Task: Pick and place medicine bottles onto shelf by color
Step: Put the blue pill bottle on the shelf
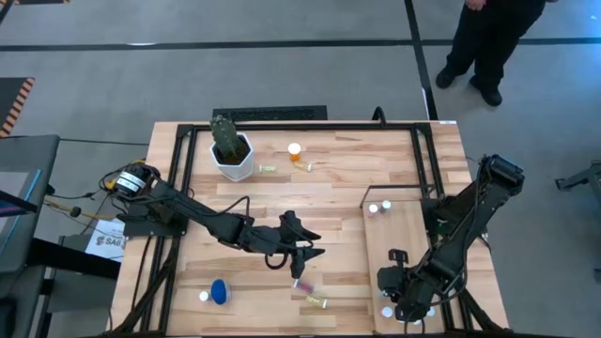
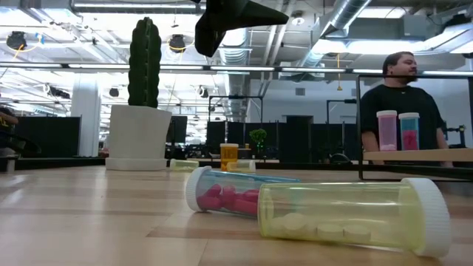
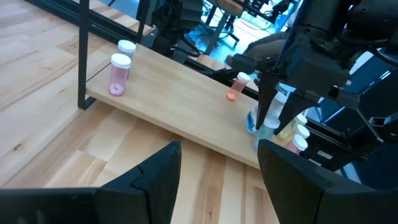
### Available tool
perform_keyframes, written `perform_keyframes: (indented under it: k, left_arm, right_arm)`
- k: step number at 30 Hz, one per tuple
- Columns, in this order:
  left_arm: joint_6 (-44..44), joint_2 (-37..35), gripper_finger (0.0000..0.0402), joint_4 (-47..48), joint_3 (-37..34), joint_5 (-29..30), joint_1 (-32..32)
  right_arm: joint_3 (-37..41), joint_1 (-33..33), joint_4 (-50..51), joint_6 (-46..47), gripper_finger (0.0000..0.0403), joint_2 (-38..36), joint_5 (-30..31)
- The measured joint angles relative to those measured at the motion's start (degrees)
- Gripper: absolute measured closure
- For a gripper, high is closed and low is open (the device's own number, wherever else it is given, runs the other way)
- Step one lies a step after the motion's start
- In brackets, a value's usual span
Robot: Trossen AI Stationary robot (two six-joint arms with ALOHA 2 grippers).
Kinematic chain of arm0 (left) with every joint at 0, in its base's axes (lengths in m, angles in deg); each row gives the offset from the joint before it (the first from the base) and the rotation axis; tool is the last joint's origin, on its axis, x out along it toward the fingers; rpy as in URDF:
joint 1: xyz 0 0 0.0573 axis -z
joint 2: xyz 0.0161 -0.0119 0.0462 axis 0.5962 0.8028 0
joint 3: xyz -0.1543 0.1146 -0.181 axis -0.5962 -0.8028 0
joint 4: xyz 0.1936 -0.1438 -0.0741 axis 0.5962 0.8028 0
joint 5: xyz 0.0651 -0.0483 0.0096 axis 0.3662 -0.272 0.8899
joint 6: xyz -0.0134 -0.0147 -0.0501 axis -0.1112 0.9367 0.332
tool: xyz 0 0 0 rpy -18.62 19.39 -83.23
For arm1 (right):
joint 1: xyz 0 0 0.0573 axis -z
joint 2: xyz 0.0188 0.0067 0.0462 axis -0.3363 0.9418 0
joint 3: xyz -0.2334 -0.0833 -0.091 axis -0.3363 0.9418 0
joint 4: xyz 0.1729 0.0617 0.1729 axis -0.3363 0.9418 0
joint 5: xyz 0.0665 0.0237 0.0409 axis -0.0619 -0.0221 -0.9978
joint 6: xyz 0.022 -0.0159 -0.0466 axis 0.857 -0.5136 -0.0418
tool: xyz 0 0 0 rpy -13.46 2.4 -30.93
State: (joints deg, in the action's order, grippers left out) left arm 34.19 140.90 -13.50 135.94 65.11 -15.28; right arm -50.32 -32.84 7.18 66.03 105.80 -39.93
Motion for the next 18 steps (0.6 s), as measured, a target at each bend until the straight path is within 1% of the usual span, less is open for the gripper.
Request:
perform_keyframes:
  k: [5, 18]
  left_arm:
    - [-1.1, 0.0, 0.0200, 0.3, 0.0, 0.0, 0.0]
    - [-1.4, 0.0, 0.0200, 0.2, 0.0, 0.0, 0.0]
  right_arm:
    - [0.0, -0.5, 0.4, -2.6, 0.0267, 0.0, 1.6]
    - [0.0, -0.5, 1.5, -5.9, 0.0265, 0.0, 3.0]
